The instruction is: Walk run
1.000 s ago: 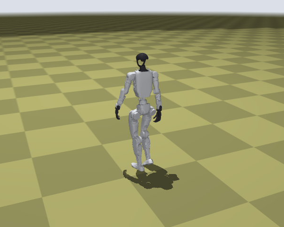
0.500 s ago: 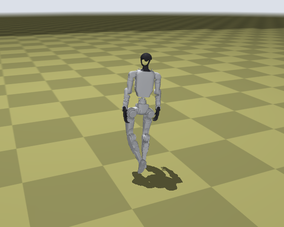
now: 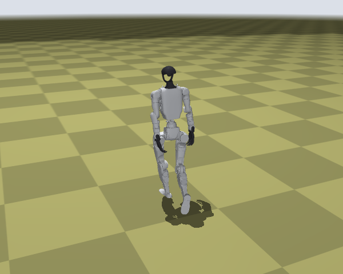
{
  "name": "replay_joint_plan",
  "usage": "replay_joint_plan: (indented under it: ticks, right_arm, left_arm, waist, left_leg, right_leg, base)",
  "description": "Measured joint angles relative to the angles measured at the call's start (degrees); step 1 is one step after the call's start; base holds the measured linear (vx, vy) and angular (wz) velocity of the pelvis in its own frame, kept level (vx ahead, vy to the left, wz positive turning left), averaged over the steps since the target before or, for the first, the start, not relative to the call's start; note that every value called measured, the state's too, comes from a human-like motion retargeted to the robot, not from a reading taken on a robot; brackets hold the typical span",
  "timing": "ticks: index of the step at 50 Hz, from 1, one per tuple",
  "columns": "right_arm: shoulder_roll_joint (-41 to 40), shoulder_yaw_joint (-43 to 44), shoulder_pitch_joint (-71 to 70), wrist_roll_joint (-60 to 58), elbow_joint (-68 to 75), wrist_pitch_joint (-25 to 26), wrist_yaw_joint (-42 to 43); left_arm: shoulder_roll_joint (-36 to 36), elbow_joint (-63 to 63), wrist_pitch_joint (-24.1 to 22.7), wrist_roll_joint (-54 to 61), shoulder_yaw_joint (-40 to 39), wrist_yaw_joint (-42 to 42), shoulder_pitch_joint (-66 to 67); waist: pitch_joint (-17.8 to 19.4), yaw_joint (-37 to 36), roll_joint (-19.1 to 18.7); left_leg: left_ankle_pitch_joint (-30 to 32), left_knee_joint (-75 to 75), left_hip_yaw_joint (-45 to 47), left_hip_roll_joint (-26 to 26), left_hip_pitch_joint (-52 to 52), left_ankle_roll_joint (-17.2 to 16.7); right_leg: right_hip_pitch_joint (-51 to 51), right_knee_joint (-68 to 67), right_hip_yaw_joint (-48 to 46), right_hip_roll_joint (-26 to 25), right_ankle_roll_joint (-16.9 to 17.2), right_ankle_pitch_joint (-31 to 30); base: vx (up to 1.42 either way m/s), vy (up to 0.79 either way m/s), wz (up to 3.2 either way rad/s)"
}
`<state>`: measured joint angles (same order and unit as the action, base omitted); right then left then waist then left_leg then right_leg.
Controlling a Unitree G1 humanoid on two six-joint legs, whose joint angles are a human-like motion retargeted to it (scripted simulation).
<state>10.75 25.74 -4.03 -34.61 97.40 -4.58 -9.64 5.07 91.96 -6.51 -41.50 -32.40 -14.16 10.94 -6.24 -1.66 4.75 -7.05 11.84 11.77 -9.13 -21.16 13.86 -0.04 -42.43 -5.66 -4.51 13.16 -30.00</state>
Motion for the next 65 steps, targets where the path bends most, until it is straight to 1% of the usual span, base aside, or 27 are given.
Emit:
replay_joint_plan:
  ticks: [3, 5, 8, 12, 15, 19, 22, 24, 26, 27, 28, 29, 30, 32, 36, 39, 43, 47, 48, 50, 52, 53, 55, 56, 58, 61, 65]
  right_arm:
    - [-2.3, -1.0, 4.5, -4.1, 0.0, 2.1, -1.0]
    - [-3.8, -1.4, 7.7, -5.3, 0.0, 2.1, 1.4]
    - [-5.7, -1.1, 12.2, -6.6, 0.0, 1.5, 3.9]
    - [-7.2, -1.6, 16.5, -8.5, 0.0, 3.8, 1.3]
    - [-7.7, -1.7, 18.3, -10.2, 0.0, 5.0, -1.7]
    - [-6.9, -2.0, 18.4, -11.3, 0.0, 5.3, -2.8]
    - [-5.2, -1.3, 17.1, -11.3, 0.0, 6.2, -1.7]
    - [-4.1, 0.1, 16.0, -10.7, 0.0, 6.4, -0.6]
    - [-3.0, 1.6, 14.0, -9.3, 0.0, 5.9, 0.0]
    - [-2.3, 2.2, 12.5, -8.5, 0.0, 5.6, -0.1]
    - [-1.4, 2.4, 10.5, -7.8, 0.0, 5.5, -0.3]
    - [-0.7, 2.4, 8.3, -7.4, 0.0, 5.6, -0.4]
    - [0.0, 2.3, 6.0, -7.1, 0.0, 5.8, -0.3]
    - [1.2, 2.3, 1.6, -6.6, 0.0, 5.7, 0.9]
    - [3.2, 1.2, -5.3, -3.3, -3.0, 0.9, 4.1]
    - [4.8, -0.8, -9.1, 0.5, -7.8, -3.3, 3.6]
    - [8.4, -1.1, -13.0, 2.5, -12.3, -5.7, 2.0]
    - [10.5, -1.1, -14.9, 0.3, -13.6, -5.4, 3.0]
    - [10.5, -1.4, -15.0, -0.3, -13.2, -5.1, 3.5]
    - [9.8, -1.2, -14.6, -1.9, -12.3, -4.6, 4.2]
    - [7.8, -1.1, -13.3, -3.8, -11.5, -4.8, 4.5]
    - [6.8, -1.1, -12.2, -4.9, -11.2, -5.1, 4.3]
    - [4.6, -1.5, -9.8, -7.1, -10.6, -5.5, 3.9]
    - [3.8, -1.3, -8.7, -7.7, -10.0, -5.2, 4.4]
    - [2.7, -0.3, -6.0, -7.9, -7.8, -5.0, 5.2]
    - [1.7, 1.8, -0.9, -7.7, -3.6, -4.3, 4.6]
    - [-0.5, 4.1, 6.5, -7.9, 0.0, -3.1, 2.9]
  left_arm:
    - [-0.4, -8.4, -3.4, 9.9, 3.3, 5.1, -6.1]
    - [0.4, -13.2, -5.8, 14.7, 5.6, 5.7, -10.1]
    - [2.8, -17.5, -8.0, 17.7, 7.9, 0.9, -16.8]
    - [7.4, -19.4, -8.6, 19.2, 11.5, -5.3, -25.9]
    - [10.7, -19.6, -8.4, 17.0, 13.4, -5.4, -30.6]
    - [11.9, -18.9, -7.3, 12.5, 13.5, -1.1, -31.8]
    - [10.4, -17.2, -7.4, 10.5, 12.1, 1.9, -28.2]
    - [8.8, -14.7, -7.2, 9.6, 11.1, 1.8, -24.1]
    - [6.9, -11.6, -6.4, 8.0, 10.5, 0.8, -20.1]
    - [5.9, -9.6, -5.8, 7.1, 10.5, 0.7, -18.2]
    - [4.9, -7.1, -5.2, 6.2, 10.5, 1.2, -16.3]
    - [4.4, -4.5, -4.5, 5.5, 10.6, 2.0, -14.8]
    - [4.1, -2.0, -3.7, 4.8, 10.9, 2.8, -13.5]
    - [3.2, 1.0, -1.3, 1.3, 10.3, 4.3, -10.4]
    - [0.8, 4.2, 1.3, -5.8, 8.6, 7.1, -2.8]
    - [0.1, 4.5, 1.1, -8.6, 7.8, 6.0, 2.6]
    - [0.4, 5.2, 2.2, -9.1, 6.8, 5.3, 7.8]
    - [0.3, 5.4, 6.1, -6.3, 3.8, 5.0, 11.4]
    - [0.0, 5.4, 7.2, -5.0, 2.7, 4.4, 12.1]
    - [-0.6, 5.4, 8.4, -2.8, -0.1, 3.3, 13.0]
    - [-1.1, 5.4, 7.2, -0.3, -3.6, 2.3, 13.3]
    - [-0.8, 5.4, 5.8, 1.3, -4.8, 1.3, 12.9]
    - [-0.3, 5.4, 3.5, 5.0, -6.6, -1.4, 11.0]
    - [-0.1, 5.4, 3.8, 6.6, -7.3, -1.8, 8.5]
    - [0.5, 5.4, 4.0, 9.3, -7.8, -0.3, 2.9]
    - [0.4, 0.3, 1.8, 14.5, -3.3, 2.1, -5.3]
    - [-0.9, -13.9, -2.8, 14.7, 3.4, -1.3, -13.2]
  waist:
    - [-1.2, -0.4, -4.8]
    - [-1.5, 0.2, -6.3]
    - [-2.0, 7.2, -8.8]
    - [-1.7, 13.5, -7.9]
    - [-0.7, 15.8, -6.2]
    - [-0.3, 15.6, -5.8]
    - [-1.7, 16.9, -4.7]
    - [-2.9, 19.0, -4.7]
    - [-2.9, 18.6, -5.5]
    - [-2.2, 18.7, -6.0]
    - [-1.6, 18.7, -6.1]
    - [-1.3, 18.8, -5.8]
    - [-1.2, 18.9, -5.4]
    - [-1.2, 17.4, -4.2]
    - [0.0, 11.1, -1.9]
    - [1.8, 6.0, -1.3]
    - [3.6, 1.4, -2.5]
    - [3.8, 0.1, -1.7]
    - [3.7, -0.7, -1.2]
    - [3.1, -3.1, 0.2]
    - [1.6, -4.9, 1.0]
    - [0.3, -3.6, 1.1]
    - [-0.9, -1.0, -0.3]
    - [0.2, 0.2, -1.0]
    - [1.4, -0.4, -4.8]
    - [1.7, -1.5, -7.5]
    - [1.5, 2.5, -9.0]
  left_leg:
    - [-2.2, -3.2, -3.5, 2.1, 5.9, 0.1]
    - [-2.7, -4.7, -5.7, 2.3, 8.9, -0.3]
    - [-3.3, -6.4, -15.4, 0.6, 12.8, -0.2]
    - [-5.7, -6.7, -22.0, -2.9, 18.2, 0.9]
    - [-8.0, -6.2, -24.7, -4.4, 23.5, 1.1]
    - [-6.4, -5.1, -22.5, -2.4, 29.0, -1.4]
    - [1.8, -0.9, -21.8, -2.8, 31.1, -4.6]
    - [13.2, 5.5, -20.4, -2.1, 30.4, -6.6]
    - [25.1, 16.0, -16.6, -0.7, 26.6, -8.8]
    - [29.9, 22.8, -14.5, 0.8, 23.8, -9.1]
    - [34.9, 30.0, -11.2, 2.9, 20.5, -8.0]
    - [35.7, 34.9, -8.8, 4.1, 17.4, -6.1]
    - [34.5, 38.7, -6.8, 4.9, 14.4, -3.8]
    - [25.2, 41.0, -2.7, 4.9, 10.0, -2.0]
    - [14.4, 35.8, -2.7, -0.7, -0.4, -7.5]
    - [9.1, 22.3, -0.7, -0.2, -5.5, -10.2]
    - [6.2, 0.9, 6.8, 2.7, -8.6, -6.4]
    - [3.9, -15.2, 10.2, -1.8, -7.5, -3.0]
    - [3.6, -15.1, 12.7, -1.1, -6.6, -2.7]
    - [2.6, -11.0, 16.4, 0.9, -5.0, 1.1]
    - [5.6, -7.3, 19.1, 4.3, -4.0, 1.1]
    - [3.3, -4.9, 17.3, 5.2, -3.7, 1.1]
    - [-2.0, 1.5, 11.5, 7.1, -4.5, 1.1]
    - [-3.5, 3.2, 10.7, 6.8, -3.0, 1.1]
    - [-5.1, 3.2, 7.5, 8.5, 0.5, 1.1]
    - [-4.8, -0.6, 2.1, 6.6, 6.0, 1.1]
    - [-3.9, -4.4, -10.0, 2.0, 11.5, 1.1]
  right_leg:
    - [-6.6, -2.3, -3.3, -1.8, -6.5, 8.5]
    - [-12.3, -4.5, -2.6, -0.2, -7.8, 14.4]
    - [-20.0, -0.5, -6.9, 5.7, -8.4, 22.5]
    - [-26.5, 16.6, -6.4, 13.5, -6.3, 25.0]
    - [-28.9, 31.2, -7.5, 17.5, -8.7, 28.6]
    - [-30.6, 42.0, 1.0, 15.2, -4.1, 32.6]
    - [-30.5, 34.9, 0.7, 16.3, -3.0, 30.7]
    - [-28.3, 32.6, 0.1, 16.7, -3.6, 25.1]
    - [-26.1, 29.7, 7.9, 13.6, -6.4, 27.8]
    - [-24.6, 28.7, 9.8, 12.6, -7.5, 29.5]
    - [-22.5, 28.1, 5.1, 13.6, -8.6, 30.8]
    - [-20.2, 28.4, 0.9, 14.7, -9.5, 31.8]
    - [-17.8, 29.1, -3.1, 15.8, -10.2, 32.6]
    - [-14.7, 30.7, -2.9, 14.4, -11.8, 33.6]
    - [-8.4, 35.3, -2.4, 12.0, -13.2, 33.3]
    - [-3.4, 38.1, -2.2, 8.5, -13.8, 34.5]
    - [3.3, 40.2, -4.0, 3.5, -13.4, 38.2]
    - [8.5, 39.1, -5.4, 2.0, -10.7, 38.4]
    - [9.3, 37.9, -4.7, 2.0, -9.6, 36.9]
    - [10.0, 34.7, -2.4, 3.0, -6.6, 29.8]
    - [10.6, 30.7, -3.2, 3.6, -4.5, 17.1]
    - [10.0, 27.9, -6.4, 3.8, -4.1, 10.8]
    - [5.9, 17.8, -3.3, 0.5, -2.6, 0.5]
    - [3.4, 9.4, -2.2, 0.3, -2.2, 0.2]
    - [-0.6, 1.7, -1.9, -1.5, -3.7, 2.9]
    - [-7.4, -3.2, -1.6, -0.5, -8.0, 13.7]
    - [-15.6, 2.6, -3.7, 5.5, -11.6, 25.2]
  base:
    - [1.0, -0.15, 0.38]
    - [0.86, -0.16, 1.0]
    - [1.06, -0.26, 2.5]
    - [0.9, -0.44, 1.95]
    - [0.93, -0.61, 1.19]
    - [0.94, -0.63, 0.27]
    - [1.08, -0.72, 0.62]
    - [1.24, -0.83, 0.79]
    - [1.1, -0.69, 0.22]
    - [1.01, -0.57, 0.47]
    - [0.94, -0.53, 0.35]
    - [0.89, -0.51, 0.3]
    - [0.83, -0.46, 0.2]
    - [0.81, -0.42, 0.04]
    - [0.91, -0.43, -0.53]
    - [0.82, -0.41, -0.36]
    - [0.83, -0.36, 0.24]
    - [1.07, -0.31, 0.36]
    - [1.06, -0.24, -0.3]
    - [1.11, -0.24, -0.88]
    - [1.57, -0.45, -0.76]
    - [1.4, -0.49, 0.31]
    - [1.13, -0.17, 1.07]
    - [1.05, 0.06, 1.38]
    - [0.88, 0.12, 1.18]
    - [0.78, 0.06, 1.55]
    - [0.86, -0.13, 2.88]
